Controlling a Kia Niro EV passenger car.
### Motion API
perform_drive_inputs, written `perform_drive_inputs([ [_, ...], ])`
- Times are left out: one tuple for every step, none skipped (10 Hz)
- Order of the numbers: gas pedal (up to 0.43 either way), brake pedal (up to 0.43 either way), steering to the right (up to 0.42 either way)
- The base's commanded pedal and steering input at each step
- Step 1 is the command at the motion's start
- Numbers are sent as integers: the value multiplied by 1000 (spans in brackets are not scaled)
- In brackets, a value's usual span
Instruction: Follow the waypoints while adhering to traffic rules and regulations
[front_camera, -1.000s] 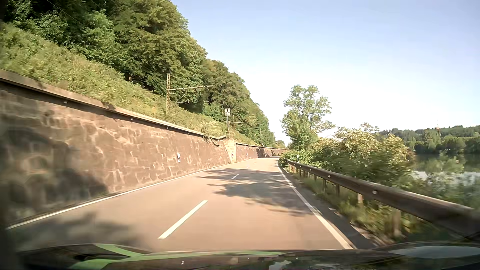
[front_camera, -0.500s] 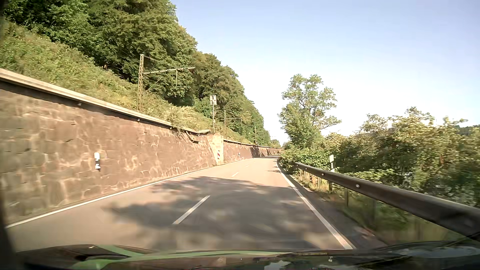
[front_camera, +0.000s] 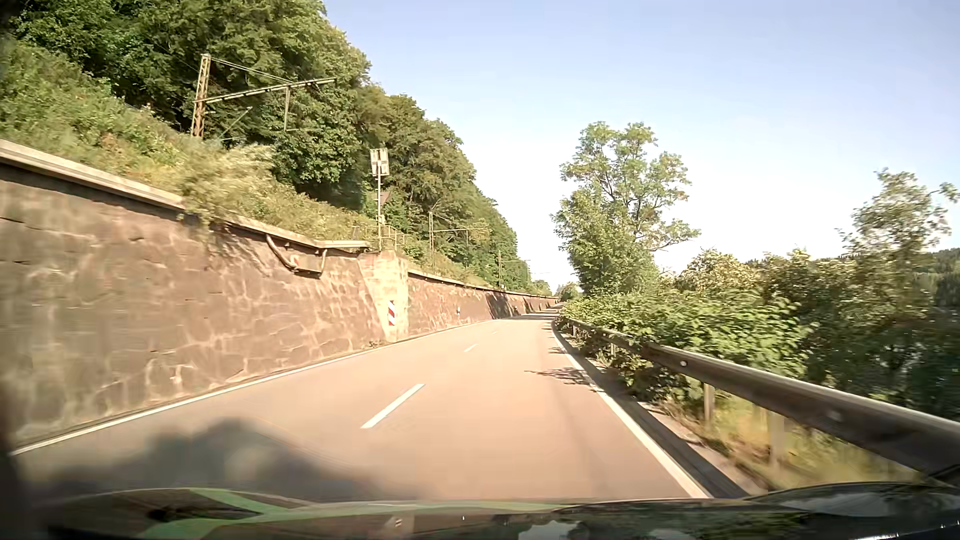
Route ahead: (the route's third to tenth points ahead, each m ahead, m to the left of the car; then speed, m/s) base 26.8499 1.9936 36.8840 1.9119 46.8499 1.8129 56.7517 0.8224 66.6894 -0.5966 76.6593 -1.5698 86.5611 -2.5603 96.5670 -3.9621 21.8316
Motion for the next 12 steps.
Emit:
perform_drive_inputs([
  [240,0,4],
  [248,0,4],
  [248,0,4],
  [260,0,4],
  [260,0,4],
  [260,0,4],
  [260,0,4],
  [260,0,4],
  [260,0,4],
  [260,0,5],
  [260,0,7],
  [260,0,9],
])
